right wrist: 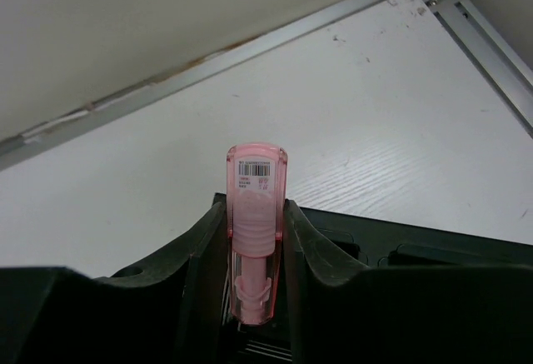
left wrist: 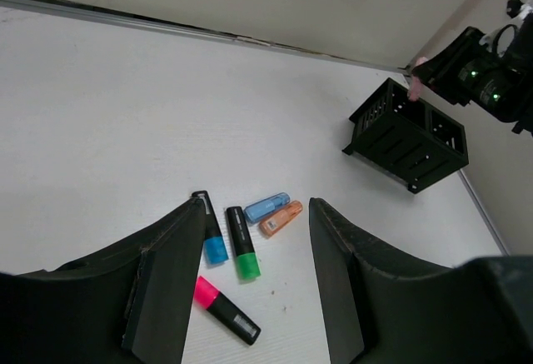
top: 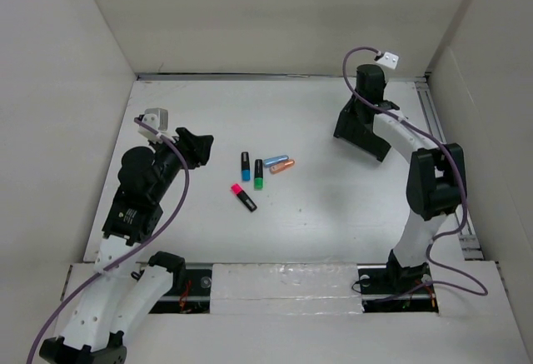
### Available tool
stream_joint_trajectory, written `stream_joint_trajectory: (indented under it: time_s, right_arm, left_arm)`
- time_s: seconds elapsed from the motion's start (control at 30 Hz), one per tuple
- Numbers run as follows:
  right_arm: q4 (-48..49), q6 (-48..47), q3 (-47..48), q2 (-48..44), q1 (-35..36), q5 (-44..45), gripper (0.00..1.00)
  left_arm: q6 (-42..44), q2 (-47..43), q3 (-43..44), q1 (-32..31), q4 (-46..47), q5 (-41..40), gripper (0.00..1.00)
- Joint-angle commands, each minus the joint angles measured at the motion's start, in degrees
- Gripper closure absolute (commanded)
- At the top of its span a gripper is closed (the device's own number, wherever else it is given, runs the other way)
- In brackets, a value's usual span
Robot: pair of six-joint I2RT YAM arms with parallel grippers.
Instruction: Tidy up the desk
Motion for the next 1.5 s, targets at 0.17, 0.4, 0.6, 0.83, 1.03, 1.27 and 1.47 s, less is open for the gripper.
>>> stream_joint_trajectory:
  time_s: [0.17,0.4,0.6,0.83,1.03,1.27,1.47]
  right_arm:
    - [-1.60,-1.15,2.78,2.41,0.68,4.05,0.71]
    - [-1.60,2.89,-2.41,-0.83,1.22,5.02,0.30]
    - [-0.02,2.90,-6.62,-10.84,4.64,2.82,0.23]
    - [4.63,9.31,-18.48,-16.49,16.06,-8.24,0.97]
    - [3.67,11.16,-24.99,-13.06,28.19,-12.73,1.00]
    - [2.44,12.57,-26.23,-8.14,32.86,-16.07,0.38]
    - [3.23,12.83,-23.95,-4.10,32.34,-15.72,0.14]
  left_arm:
    - [0.82,0.19,-0.31,0.25,2.67,0.13,0.51]
    - [0.91,1.42,-0.22,0.25,2.93,0.66,0.51]
    - [0.91,1.51,-0.31,0.25,2.85,0.31,0.51]
    - [1.00,1.68,-0.31,0.25,2.59,-0.22,0.51]
    - [1.09,1.95,-0.31,0.25,2.67,0.22,0.51]
    - [1.00,1.86,-0.39,0.25,2.67,0.74,0.51]
    - [0.91,1.16,-0.57,0.25,2.85,1.09,0.51]
